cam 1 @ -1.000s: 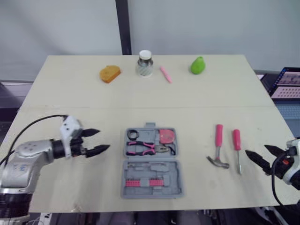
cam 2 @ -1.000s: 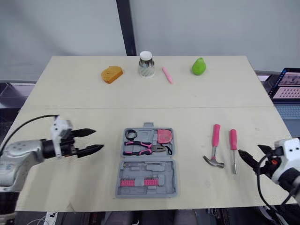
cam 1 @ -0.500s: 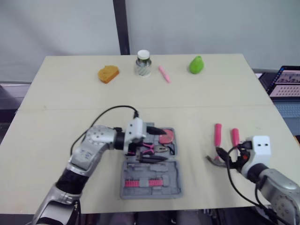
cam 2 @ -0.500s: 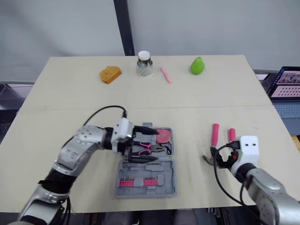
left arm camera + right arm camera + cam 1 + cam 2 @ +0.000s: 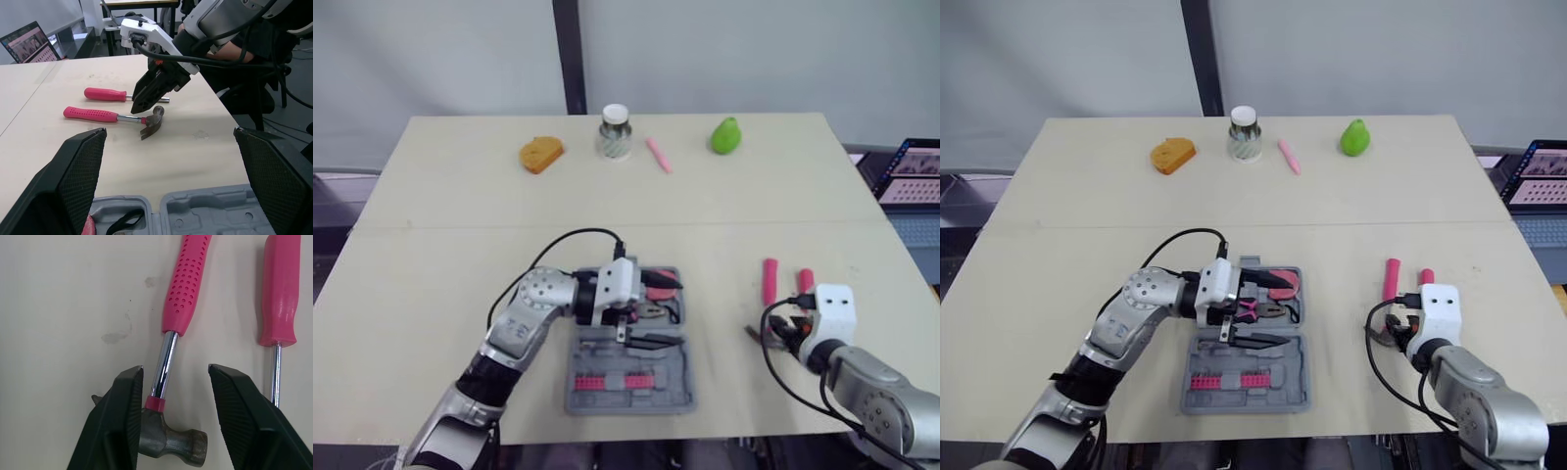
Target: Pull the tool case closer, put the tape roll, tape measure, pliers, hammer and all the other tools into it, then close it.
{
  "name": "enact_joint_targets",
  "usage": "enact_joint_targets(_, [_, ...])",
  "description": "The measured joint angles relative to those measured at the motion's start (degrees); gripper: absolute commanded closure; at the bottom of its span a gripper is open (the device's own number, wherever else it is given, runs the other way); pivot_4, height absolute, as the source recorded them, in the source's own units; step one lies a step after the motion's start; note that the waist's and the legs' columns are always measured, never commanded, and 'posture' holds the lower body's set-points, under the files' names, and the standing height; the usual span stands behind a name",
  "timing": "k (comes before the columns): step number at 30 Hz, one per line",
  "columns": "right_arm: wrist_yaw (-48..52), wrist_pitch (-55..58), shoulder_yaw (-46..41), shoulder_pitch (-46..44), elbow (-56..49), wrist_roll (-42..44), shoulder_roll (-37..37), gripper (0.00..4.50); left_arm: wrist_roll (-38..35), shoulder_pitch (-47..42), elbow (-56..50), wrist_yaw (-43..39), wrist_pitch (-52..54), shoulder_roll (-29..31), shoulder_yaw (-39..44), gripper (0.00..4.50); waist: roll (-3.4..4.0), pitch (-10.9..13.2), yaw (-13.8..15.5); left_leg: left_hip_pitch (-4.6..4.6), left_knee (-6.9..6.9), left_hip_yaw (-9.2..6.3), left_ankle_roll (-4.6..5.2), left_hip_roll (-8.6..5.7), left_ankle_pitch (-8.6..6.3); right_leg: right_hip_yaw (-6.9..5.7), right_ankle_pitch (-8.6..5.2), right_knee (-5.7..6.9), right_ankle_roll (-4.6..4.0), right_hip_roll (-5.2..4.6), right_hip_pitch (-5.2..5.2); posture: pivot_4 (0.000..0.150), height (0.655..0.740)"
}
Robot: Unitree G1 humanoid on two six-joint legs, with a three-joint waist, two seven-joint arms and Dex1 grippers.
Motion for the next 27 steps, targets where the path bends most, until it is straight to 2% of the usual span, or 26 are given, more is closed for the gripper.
enact_joint_targets(16, [-2.3, 7.2, 0.1, -4.1, 1.4, -3.5, 5.4, 2.29, 1.1, 0.3, -0.2, 1.5, 0.0, -1.7, -2.1, 0.00, 0.01, 0.0, -0.1, -0.10, 0.00, 0.03, 0.00, 0.00, 0.00, 0.09, 0.00, 0.10, 0.00, 0.00, -0.19, 0.150, 0.7400])
enact_joint_targets(27, [-3.0, 6.9, 0.7, -6.7, 4.8, -7.0, 7.9, 2.29, 1.5, 0.4, -2.0, 2.8, 0.2, -2.2, -2.3, 0.00, 0.00, 0.0, -0.1, -0.14, -0.01, 0.20, 0.01, 0.00, 0.01, 0.27, 0.00, 0.21, 0.00, 0.01, -0.39, 0.150, 0.7400])
